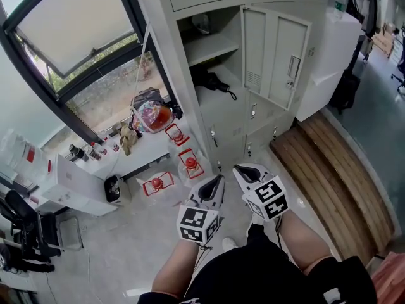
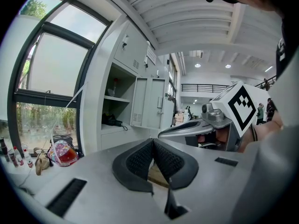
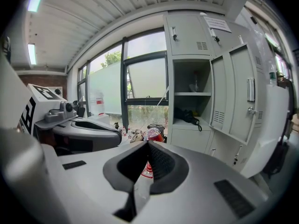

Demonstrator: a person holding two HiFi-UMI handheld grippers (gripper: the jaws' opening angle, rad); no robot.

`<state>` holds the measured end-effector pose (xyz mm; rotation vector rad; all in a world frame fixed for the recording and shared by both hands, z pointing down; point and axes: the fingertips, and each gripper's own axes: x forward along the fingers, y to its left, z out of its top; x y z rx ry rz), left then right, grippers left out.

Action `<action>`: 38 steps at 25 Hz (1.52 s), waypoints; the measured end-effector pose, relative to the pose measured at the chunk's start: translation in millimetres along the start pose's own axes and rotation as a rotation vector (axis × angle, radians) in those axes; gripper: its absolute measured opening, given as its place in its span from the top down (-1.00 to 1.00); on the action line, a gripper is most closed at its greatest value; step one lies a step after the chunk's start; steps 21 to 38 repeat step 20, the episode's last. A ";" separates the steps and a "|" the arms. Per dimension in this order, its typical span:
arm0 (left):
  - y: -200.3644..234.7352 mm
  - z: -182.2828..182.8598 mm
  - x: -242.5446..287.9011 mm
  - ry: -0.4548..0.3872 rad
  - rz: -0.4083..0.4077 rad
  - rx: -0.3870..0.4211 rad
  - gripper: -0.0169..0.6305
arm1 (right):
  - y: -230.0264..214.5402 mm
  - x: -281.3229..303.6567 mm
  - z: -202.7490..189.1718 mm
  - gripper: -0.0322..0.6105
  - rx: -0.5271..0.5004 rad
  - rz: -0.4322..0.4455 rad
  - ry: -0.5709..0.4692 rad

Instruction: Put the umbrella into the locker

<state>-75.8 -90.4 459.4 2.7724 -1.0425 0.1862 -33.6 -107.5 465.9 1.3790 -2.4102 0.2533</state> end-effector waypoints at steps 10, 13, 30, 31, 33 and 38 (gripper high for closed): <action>-1.7 0.6 -0.1 -0.001 -0.002 -0.001 0.90 | 1.6 -2.9 -0.7 0.73 0.004 0.001 -0.003; -2.0 0.1 -0.4 -0.002 -0.002 0.000 0.90 | 3.0 -3.0 -1.9 0.73 0.004 0.003 -0.003; -5.7 -1.2 1.6 -0.001 -0.005 -0.005 0.90 | 1.5 -6.5 -4.8 0.73 0.008 -0.003 -0.001; -5.7 -1.2 1.6 -0.001 -0.005 -0.005 0.90 | 1.5 -6.5 -4.8 0.73 0.008 -0.003 -0.001; -5.7 -1.2 1.6 -0.001 -0.005 -0.005 0.90 | 1.5 -6.5 -4.8 0.73 0.008 -0.003 -0.001; -5.7 -1.2 1.6 -0.001 -0.005 -0.005 0.90 | 1.5 -6.5 -4.8 0.73 0.008 -0.003 -0.001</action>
